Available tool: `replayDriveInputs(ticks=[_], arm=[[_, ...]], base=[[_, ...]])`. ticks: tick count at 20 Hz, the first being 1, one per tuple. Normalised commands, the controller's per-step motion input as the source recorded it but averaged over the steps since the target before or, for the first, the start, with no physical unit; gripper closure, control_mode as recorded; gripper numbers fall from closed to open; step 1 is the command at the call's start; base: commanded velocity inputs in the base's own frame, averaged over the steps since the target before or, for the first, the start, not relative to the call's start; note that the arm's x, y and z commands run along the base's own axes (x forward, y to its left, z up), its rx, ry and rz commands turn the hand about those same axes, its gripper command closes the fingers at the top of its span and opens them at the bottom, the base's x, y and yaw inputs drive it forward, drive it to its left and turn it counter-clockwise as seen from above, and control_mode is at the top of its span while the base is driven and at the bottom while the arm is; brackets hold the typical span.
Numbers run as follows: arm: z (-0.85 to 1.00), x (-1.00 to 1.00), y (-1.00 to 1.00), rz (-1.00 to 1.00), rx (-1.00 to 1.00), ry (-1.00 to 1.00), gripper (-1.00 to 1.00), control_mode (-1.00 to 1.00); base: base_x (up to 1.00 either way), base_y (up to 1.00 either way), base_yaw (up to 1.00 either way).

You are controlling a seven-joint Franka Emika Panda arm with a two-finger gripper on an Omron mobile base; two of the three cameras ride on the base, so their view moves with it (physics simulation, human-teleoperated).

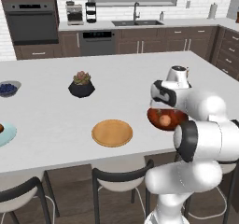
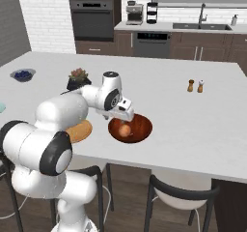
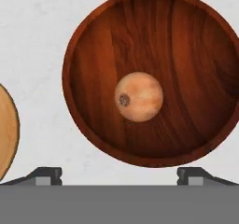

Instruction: Pick the chicken drumstick and onion from their plates and place them in the bowl. Then put the bowl in the fridge.

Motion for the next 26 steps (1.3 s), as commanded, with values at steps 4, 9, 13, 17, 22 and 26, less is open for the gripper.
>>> replayDriveInputs(ticks=[4,9,13,17,22,26], arm=[[0.58,-0.89,0.76,0.04,0.0,-0.02,-1.0,-1.0],[0.14,-0.58,0.41,0.04,0.0,-0.02,-1.0,1.0],[0.0,0.0,0.0,0.0,0.0,0.0,-1.0,1.0],[0.0,0.0,0.0,0.0,0.0,0.0,-1.0,1.0],[0.0,0.0,0.0,0.0,0.0,0.0,-1.0,1.0],[0.0,0.0,0.0,0.0,0.0,0.0,-1.0,1.0]], base=[[0.0,0.0,0.0],[-0.34,0.25,0.01],[-0.59,0.97,0.01],[-0.52,1.0,0.0],[-0.09,1.0,0.0],[0.02,1.0,0.0]])
